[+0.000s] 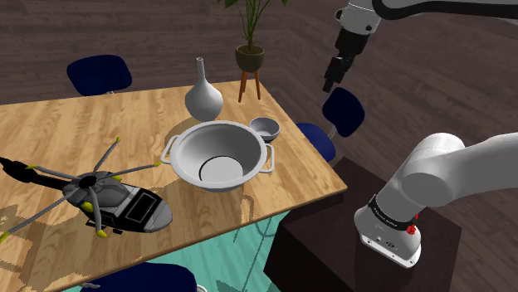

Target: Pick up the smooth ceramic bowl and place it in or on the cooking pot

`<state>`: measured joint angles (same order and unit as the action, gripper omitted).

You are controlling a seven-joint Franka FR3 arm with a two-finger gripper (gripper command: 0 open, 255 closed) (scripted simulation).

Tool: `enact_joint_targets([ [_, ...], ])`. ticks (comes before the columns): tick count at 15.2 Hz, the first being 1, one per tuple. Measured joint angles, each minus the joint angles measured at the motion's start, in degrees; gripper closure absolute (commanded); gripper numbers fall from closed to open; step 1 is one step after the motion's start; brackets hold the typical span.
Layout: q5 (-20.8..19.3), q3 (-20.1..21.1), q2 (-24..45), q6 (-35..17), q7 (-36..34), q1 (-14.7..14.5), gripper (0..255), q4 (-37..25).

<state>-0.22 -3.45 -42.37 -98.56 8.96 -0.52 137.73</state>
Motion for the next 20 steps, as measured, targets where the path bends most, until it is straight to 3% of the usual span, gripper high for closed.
enact_joint_targets([
  [3,-0.2,-0.4,1.9,-1.9,0.5,0.0,0,0.2],
  [10,-0.1,-2.4,15.2,-13.7,3.2,-0.3,0,-0.3],
  [20,2.5,-4.1,37.0,-26.1,7.2,-1.1,0,-8.3],
])
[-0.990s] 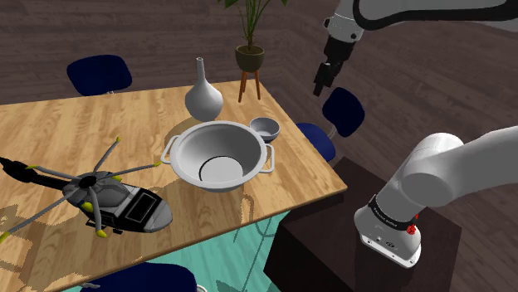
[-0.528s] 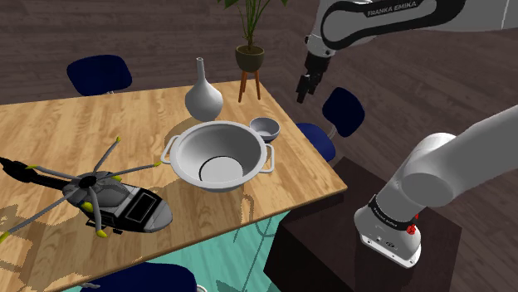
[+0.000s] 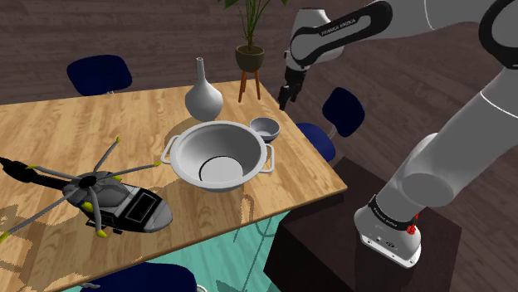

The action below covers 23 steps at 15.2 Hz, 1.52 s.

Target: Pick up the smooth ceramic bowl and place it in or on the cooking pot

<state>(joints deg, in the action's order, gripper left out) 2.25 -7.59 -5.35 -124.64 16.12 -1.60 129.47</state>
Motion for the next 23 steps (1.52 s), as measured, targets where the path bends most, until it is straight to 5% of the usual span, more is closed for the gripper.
enact_joint_targets([
  [10,3.9,-0.1,21.1,-6.1,4.5,0.9,0,-13.5],
  [23,4.9,0.3,25.0,-10.8,5.4,1.2,0,-12.6],
])
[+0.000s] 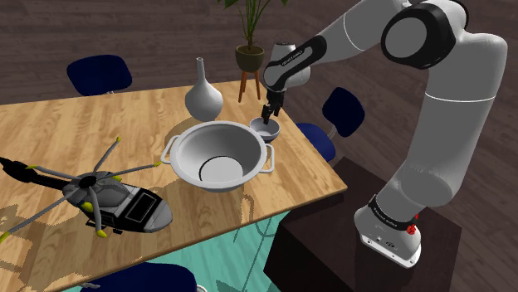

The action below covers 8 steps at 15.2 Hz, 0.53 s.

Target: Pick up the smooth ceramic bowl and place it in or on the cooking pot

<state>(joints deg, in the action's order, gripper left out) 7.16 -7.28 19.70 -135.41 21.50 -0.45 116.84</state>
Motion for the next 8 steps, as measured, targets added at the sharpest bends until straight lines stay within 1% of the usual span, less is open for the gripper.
enact_joint_targets([
  [1,0.0,0.0,0.0,0.0,0.0,0.0,255,0.0],
  [8,0.0,0.0,0.0,0.0,0.0,0.0,255,0.0],
])
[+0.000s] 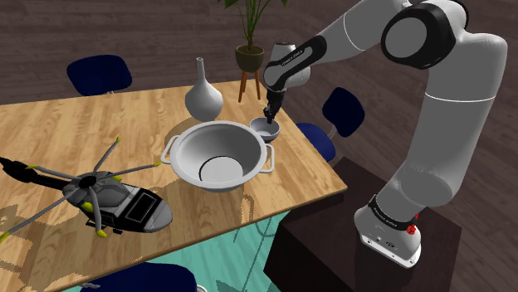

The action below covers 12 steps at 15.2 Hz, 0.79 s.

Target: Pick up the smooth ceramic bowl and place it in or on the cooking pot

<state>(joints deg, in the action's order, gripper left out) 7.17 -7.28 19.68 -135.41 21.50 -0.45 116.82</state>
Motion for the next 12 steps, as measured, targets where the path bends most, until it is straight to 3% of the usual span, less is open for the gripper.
enact_joint_targets([
  [12,-1.1,-0.4,-3.9,5.0,-0.8,-0.3,255,-1.1],
])
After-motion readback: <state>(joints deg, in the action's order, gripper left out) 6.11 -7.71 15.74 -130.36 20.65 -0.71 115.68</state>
